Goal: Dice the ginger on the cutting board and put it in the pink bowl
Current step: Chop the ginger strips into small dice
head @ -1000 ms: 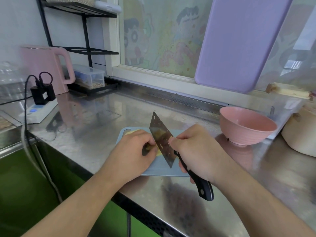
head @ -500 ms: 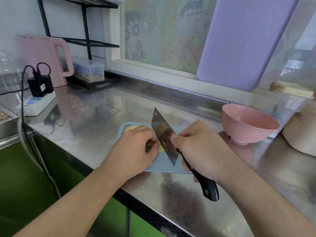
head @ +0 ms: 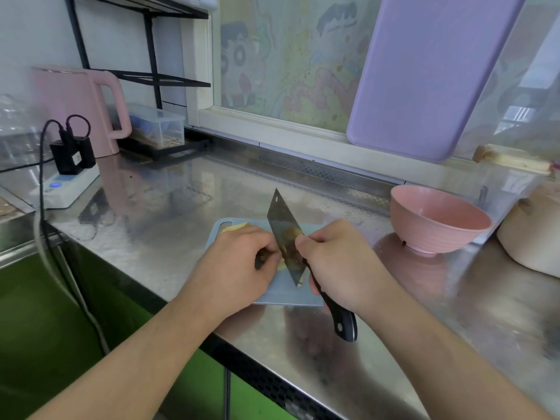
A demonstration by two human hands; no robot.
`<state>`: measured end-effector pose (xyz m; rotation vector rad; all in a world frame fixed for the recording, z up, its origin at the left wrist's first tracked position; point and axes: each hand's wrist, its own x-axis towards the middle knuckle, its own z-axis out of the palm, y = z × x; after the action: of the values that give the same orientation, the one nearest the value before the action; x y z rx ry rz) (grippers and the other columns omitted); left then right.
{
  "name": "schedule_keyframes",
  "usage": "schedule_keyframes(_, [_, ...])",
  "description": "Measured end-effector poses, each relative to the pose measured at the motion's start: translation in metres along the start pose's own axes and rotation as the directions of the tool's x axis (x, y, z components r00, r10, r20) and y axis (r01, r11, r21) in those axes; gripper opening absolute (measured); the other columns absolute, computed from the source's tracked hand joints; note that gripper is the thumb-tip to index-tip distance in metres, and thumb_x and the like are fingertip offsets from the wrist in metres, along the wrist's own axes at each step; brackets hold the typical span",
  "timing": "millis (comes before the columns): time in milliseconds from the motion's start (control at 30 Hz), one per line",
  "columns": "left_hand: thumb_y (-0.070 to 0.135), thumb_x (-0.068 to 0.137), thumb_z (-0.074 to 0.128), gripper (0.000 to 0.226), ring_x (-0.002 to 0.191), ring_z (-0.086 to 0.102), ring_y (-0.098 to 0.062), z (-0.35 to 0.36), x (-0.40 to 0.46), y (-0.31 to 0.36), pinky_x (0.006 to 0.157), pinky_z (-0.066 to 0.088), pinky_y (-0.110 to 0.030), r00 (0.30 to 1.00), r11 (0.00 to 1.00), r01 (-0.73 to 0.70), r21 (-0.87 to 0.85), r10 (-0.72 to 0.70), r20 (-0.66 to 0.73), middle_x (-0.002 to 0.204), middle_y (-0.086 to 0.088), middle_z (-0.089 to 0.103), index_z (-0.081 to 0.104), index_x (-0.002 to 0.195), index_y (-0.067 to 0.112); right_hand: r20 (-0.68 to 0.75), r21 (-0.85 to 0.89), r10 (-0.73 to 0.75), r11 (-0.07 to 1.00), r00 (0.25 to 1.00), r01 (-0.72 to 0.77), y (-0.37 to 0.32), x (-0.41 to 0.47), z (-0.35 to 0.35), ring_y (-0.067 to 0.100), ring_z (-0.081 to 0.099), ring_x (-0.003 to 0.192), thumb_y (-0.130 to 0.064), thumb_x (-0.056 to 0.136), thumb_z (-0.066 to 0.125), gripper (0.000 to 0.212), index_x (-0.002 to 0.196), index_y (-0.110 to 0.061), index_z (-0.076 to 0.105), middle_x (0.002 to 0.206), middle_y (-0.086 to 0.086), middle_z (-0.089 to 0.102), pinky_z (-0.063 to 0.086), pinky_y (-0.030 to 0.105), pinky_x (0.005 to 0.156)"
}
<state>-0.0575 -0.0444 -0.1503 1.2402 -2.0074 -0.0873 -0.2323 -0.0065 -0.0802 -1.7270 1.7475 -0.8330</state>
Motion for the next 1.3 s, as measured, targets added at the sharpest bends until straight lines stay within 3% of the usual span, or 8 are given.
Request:
schedule_keyframes(100, [0.030, 0.094, 0.067, 0.007, 0.088, 0.058, -0.003, 0.001, -0.001, 0.000, 0.076, 0.053, -0.029, 1.000, 1.000, 0.025, 0.010, -0.025, -0.004, 0.086, 0.021, 0.062, 0.069, 0.088, 0.033, 0.006, 0.021, 0.023, 1.000, 1.000, -0.023, -0.002, -0.006, -0.012, 0.020, 0.049, 0.027, -0.024, 0.103, 0.054, 0.044, 0.078, 0.012, 0.055, 0.049, 0.014, 0.059, 0.038, 0.024, 0.041])
schedule_keyframes(200, [0.029, 0.095, 0.066, 0.007, 0.090, 0.060, -0.003, 0.000, -0.002, -0.001, 0.077, 0.056, -0.033, 0.999, 0.999, 0.034, -0.004, -0.034, -0.009, 0.089, 0.022, 0.064, 0.068, 0.091, 0.034, 0.016, 0.044, 0.027, 0.999, 0.999, -0.028, -0.006, -0.010, -0.020, 0.026, 0.048, 0.028, -0.022, 0.103, 0.054, 0.043, 0.080, 0.015, 0.057, 0.047, 0.015, 0.059, 0.037, 0.021, 0.037])
schedule_keyframes(600, [0.023, 0.086, 0.069, 0.009, 0.086, 0.065, -0.006, 0.001, -0.002, -0.003, 0.076, 0.060, -0.036, 0.999, 0.997, 0.031, -0.064, -0.033, -0.020, 0.088, 0.019, 0.064, 0.068, 0.084, 0.032, 0.048, 0.012, 0.008, 1.000, 0.999, -0.009, -0.008, -0.015, -0.013, 0.025, 0.045, 0.029, -0.024, 0.102, 0.054, 0.043, 0.078, 0.012, 0.052, 0.051, 0.021, 0.060, 0.041, 0.025, 0.038])
schedule_keyframes(767, [0.021, 0.086, 0.070, 0.014, 0.083, 0.063, -0.007, 0.001, -0.002, -0.002, 0.071, 0.058, -0.037, 0.999, 0.999, 0.020, -0.043, -0.021, -0.027, 0.082, 0.018, 0.062, 0.065, 0.078, 0.031, 0.038, -0.042, 0.000, 0.999, 0.999, 0.001, -0.008, -0.014, -0.010, 0.018, 0.044, 0.026, -0.025, 0.102, 0.054, 0.035, 0.072, -0.008, 0.050, 0.059, 0.018, 0.053, 0.036, 0.022, 0.037])
schedule_keyframes(967, [0.022, 0.084, 0.071, 0.014, 0.077, 0.062, -0.009, -0.001, 0.000, -0.001, 0.069, 0.055, -0.036, 0.999, 1.000, 0.004, -0.027, -0.005, -0.037, 0.076, 0.015, 0.063, 0.064, 0.073, 0.029, 0.022, -0.107, -0.007, 0.994, 1.000, 0.009, -0.012, -0.007, 0.000, 0.021, 0.051, 0.037, -0.026, 0.102, 0.056, 0.034, 0.074, -0.009, 0.046, 0.062, 0.014, 0.061, 0.037, 0.022, 0.037])
schedule_keyframes(1067, [0.021, 0.083, 0.073, 0.015, 0.078, 0.062, -0.008, -0.002, -0.001, 0.000, 0.070, 0.055, -0.036, 0.999, 0.999, 0.010, -0.040, -0.012, -0.036, 0.076, 0.015, 0.062, 0.064, 0.073, 0.029, 0.031, -0.082, 0.011, 0.997, 0.999, -0.008, -0.012, -0.001, 0.004, 0.014, 0.047, 0.025, -0.026, 0.102, 0.057, 0.036, 0.072, -0.011, 0.045, 0.059, 0.013, 0.060, 0.038, 0.021, 0.036])
schedule_keyframes(1167, [0.020, 0.083, 0.072, 0.014, 0.080, 0.063, -0.008, -0.002, -0.001, 0.001, 0.072, 0.056, -0.036, 0.999, 0.998, 0.024, -0.055, -0.025, -0.021, 0.078, 0.014, 0.064, 0.066, 0.075, 0.029, 0.024, -0.059, 0.009, 0.998, 1.000, -0.007, -0.009, 0.001, 0.006, 0.013, 0.050, 0.029, -0.027, 0.103, 0.055, 0.036, 0.073, -0.010, 0.047, 0.062, 0.013, 0.061, 0.038, 0.021, 0.038])
schedule_keyframes(1300, [0.016, 0.086, 0.070, 0.014, 0.082, 0.065, -0.008, -0.003, -0.001, 0.001, 0.075, 0.058, -0.036, 0.999, 0.996, 0.035, -0.078, -0.037, -0.015, 0.081, 0.014, 0.066, 0.068, 0.077, 0.027, 0.032, 0.016, -0.009, 1.000, 0.999, 0.008, -0.004, -0.004, 0.001, 0.013, 0.050, 0.027, -0.023, 0.104, 0.054, 0.041, 0.066, -0.008, 0.049, 0.058, 0.027, 0.059, 0.040, 0.025, 0.045])
